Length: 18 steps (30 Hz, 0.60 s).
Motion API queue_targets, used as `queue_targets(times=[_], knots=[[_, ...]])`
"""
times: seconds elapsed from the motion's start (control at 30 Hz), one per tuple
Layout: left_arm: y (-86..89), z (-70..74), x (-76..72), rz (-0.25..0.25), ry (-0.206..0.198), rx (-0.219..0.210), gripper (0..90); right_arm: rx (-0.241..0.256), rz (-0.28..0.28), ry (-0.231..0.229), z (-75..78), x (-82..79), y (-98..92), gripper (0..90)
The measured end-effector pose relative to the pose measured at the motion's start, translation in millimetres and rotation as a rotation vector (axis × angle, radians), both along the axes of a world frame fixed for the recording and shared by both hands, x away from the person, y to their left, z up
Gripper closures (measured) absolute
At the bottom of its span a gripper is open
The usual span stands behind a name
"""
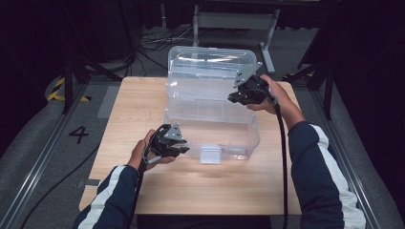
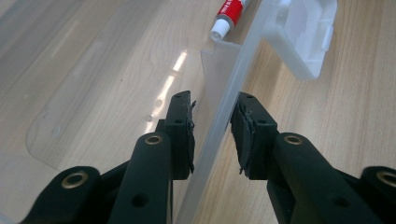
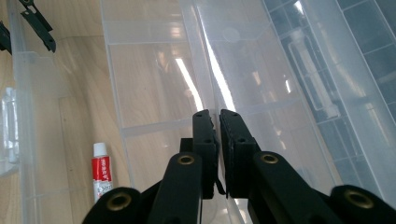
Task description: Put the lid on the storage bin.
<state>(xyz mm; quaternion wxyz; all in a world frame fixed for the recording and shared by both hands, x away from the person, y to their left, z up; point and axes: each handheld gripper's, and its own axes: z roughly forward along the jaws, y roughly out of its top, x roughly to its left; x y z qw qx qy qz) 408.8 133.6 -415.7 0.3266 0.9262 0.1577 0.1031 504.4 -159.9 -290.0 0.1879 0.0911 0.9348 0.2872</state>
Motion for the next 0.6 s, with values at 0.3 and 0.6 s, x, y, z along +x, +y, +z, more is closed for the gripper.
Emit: queue_targets(times=[0.3,0.6], knots=[[0.0,-0.8,-0.9,0.007,-0.008,-0.011,68.8,0.024,-0.006,0.005,-2.3,-10.3,-2.3,84.8],[0.4,-1.1,-1.5,0.009,-0.014,-0.016,68.2,0.053,-0.006,-0.001,-6.7,-23.8,-6.7,83.2]])
